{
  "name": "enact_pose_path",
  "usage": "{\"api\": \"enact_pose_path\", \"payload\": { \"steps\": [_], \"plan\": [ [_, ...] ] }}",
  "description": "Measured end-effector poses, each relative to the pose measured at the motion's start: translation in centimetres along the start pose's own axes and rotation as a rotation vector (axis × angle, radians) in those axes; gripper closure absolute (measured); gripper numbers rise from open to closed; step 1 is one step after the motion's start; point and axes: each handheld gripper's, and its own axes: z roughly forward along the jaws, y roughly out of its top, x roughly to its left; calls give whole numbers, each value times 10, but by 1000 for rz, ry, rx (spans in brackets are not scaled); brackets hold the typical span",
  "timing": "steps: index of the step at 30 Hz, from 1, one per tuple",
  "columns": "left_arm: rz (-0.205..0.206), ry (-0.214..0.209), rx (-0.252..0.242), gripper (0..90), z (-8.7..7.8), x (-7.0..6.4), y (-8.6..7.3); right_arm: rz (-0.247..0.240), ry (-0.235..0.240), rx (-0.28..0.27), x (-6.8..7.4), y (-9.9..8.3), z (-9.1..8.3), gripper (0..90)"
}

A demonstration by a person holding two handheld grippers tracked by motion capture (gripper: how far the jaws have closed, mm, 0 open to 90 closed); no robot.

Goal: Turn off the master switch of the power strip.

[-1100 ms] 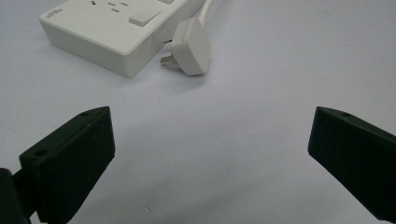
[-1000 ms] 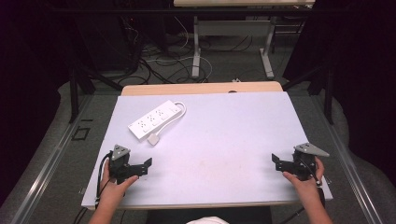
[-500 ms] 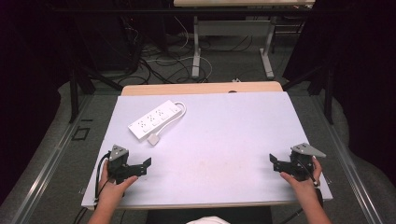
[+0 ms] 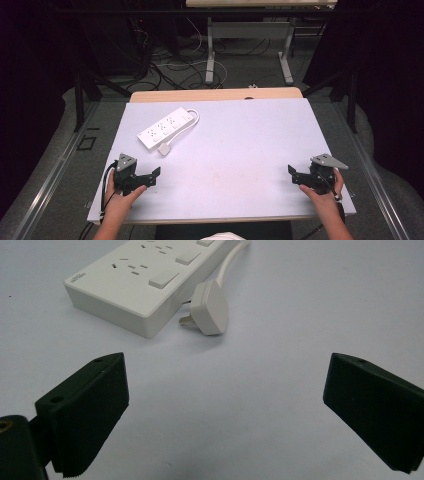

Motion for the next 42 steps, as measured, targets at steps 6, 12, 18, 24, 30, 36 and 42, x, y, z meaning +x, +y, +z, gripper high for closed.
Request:
{"api": "enact_pose_path", "payload": {
  "steps": [6,12,18,24,30,36,42],
  "plan": [
    [1,-6,8,49,3,-2,4,5,-10,-14,-1,-1,0,54],
    [13,-3,14,67,6,-6,8,19,-12,-18,-1,-2,0,56],
    [39,-17,31,101,8,-9,15,20,-6,-9,-2,-2,-1,60],
    [45,-20,33,143,8,-11,22,22,-5,-2,-1,-3,0,63],
    [41,-34,30,157,9,-13,31,21,-7,0,0,-3,0,64],
    [56,-30,38,159,11,-15,43,26,-7,0,0,-3,0,64],
    [55,-37,48,159,12,-17,54,21,-8,-1,-1,-3,0,64]
  ]
}}
